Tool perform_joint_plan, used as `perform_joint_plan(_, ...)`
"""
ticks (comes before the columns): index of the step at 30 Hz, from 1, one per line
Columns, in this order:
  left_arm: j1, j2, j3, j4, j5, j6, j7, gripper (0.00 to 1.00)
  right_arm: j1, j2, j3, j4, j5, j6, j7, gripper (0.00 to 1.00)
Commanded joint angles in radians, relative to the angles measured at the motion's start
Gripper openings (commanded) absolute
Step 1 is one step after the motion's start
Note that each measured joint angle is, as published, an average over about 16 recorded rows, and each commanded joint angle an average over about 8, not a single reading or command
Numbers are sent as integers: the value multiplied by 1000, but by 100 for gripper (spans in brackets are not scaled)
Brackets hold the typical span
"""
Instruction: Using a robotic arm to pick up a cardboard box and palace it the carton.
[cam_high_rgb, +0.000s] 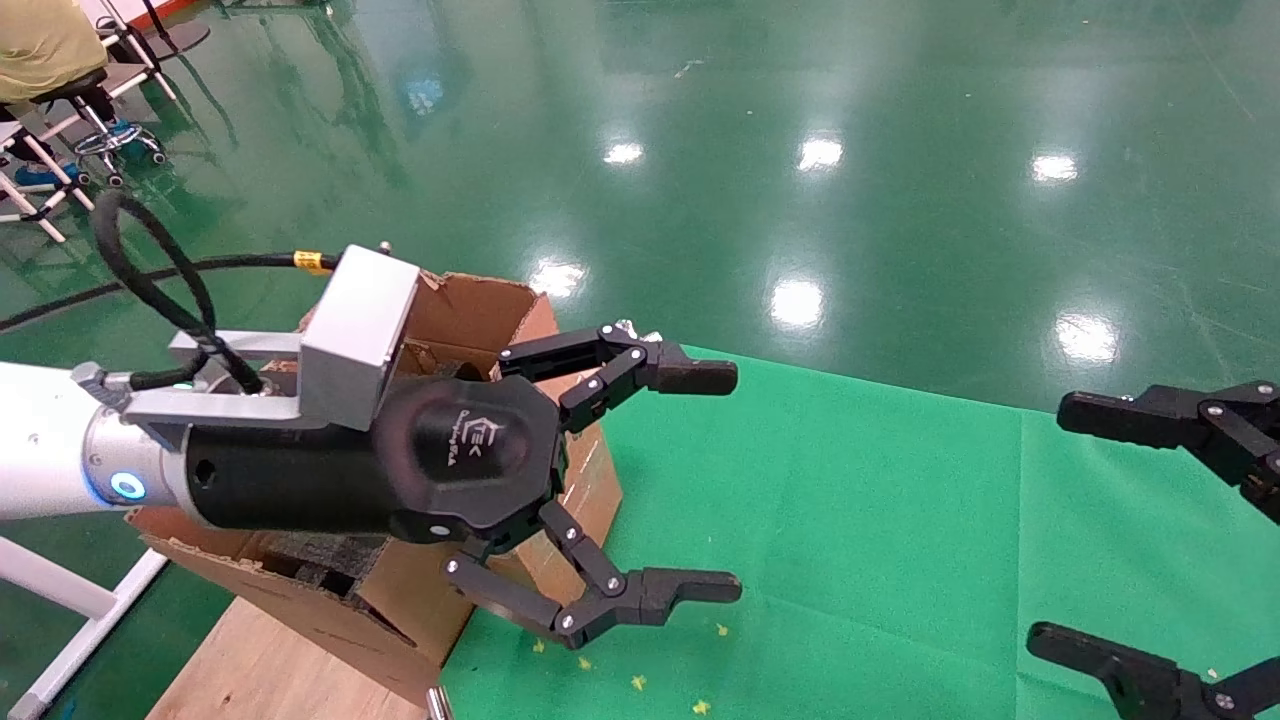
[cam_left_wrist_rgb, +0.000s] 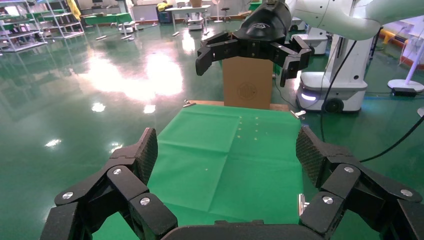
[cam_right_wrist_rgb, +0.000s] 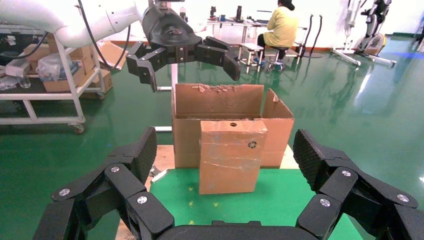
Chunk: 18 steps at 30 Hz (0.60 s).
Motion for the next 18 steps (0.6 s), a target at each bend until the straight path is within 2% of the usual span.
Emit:
perform_joint_plan(1,0,0,0,0,0,0,0,100,0,0,0,0,0,0,0,100)
perform_joint_plan(11,0,0,0,0,0,0,0,100,0,0,0,0,0,0,0,100)
perform_joint_plan(18,0,0,0,0,0,0,0,100,0,0,0,0,0,0,0,15)
